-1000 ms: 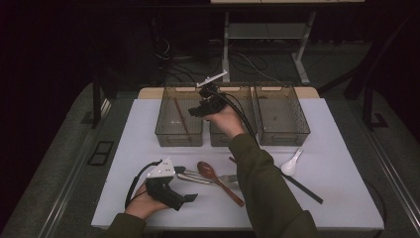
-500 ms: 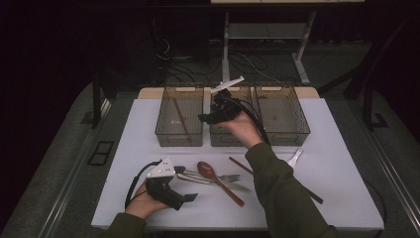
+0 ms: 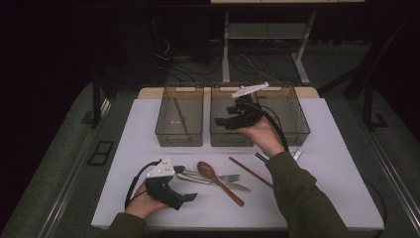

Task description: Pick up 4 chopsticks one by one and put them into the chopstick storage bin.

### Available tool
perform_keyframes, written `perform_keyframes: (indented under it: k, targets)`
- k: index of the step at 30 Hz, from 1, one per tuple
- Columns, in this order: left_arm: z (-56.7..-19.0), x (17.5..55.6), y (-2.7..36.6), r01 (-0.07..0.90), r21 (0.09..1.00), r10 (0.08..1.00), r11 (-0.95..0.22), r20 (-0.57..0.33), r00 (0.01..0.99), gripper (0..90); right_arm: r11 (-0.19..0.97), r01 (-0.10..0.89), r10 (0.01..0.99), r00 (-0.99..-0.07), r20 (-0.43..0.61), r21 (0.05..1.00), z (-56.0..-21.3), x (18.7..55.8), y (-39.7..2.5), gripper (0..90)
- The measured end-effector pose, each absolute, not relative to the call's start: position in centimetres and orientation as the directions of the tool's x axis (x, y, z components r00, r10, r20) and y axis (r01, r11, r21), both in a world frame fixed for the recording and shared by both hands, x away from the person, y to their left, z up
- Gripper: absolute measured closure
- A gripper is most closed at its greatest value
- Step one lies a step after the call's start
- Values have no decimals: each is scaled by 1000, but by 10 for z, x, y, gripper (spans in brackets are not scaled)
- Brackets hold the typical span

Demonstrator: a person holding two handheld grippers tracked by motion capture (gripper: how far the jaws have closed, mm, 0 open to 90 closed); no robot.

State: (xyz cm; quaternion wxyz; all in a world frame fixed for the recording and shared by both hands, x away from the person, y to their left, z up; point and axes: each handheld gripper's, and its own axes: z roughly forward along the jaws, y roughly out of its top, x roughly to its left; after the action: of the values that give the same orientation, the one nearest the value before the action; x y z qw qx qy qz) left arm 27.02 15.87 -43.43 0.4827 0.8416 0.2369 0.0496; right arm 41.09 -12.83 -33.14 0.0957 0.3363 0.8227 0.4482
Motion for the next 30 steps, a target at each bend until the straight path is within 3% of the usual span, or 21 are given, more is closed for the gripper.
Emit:
perform_keyframes:
  k: [30]
  targets:
    - [-435,271,158,349,825,453,-444,-129,882,0,365,482,645,-748,158,797,-386,331,-218,313]
